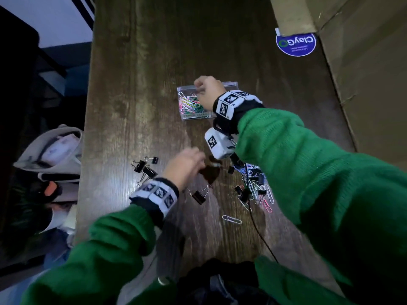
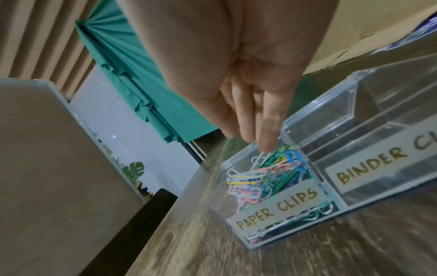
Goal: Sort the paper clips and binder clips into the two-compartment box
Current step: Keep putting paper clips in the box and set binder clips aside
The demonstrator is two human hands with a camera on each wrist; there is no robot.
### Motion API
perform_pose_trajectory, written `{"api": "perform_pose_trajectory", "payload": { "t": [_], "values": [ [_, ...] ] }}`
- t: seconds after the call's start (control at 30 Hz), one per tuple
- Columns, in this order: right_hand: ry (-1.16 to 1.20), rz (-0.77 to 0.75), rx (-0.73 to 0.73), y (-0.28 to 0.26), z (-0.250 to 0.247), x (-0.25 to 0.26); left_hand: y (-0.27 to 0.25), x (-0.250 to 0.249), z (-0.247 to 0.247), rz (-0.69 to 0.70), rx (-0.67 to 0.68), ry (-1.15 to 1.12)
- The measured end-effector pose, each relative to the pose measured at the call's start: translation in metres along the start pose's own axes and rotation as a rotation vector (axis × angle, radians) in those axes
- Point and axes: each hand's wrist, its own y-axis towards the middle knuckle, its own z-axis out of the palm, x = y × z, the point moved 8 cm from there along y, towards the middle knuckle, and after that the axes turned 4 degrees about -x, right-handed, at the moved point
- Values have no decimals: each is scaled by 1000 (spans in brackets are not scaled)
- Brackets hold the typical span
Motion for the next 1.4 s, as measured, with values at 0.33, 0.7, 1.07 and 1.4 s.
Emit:
{"api": "perform_pose_trajectory", "payload": {
  "t": [0.33,0.7,1.07,1.4],
  "values": [
    [167,108,-123,-101,-22,-74,122,49,-72,-189,-189,134],
    [-94,186,24,-220,-3,-143,23,-48,5,244,5,177],
    [-346,301,21,-253,28,-138,-58,-77,103,257,338,108],
    [-191,257,25,-274,34,-141,-65,-68,101,165,335,50]
  ]
}}
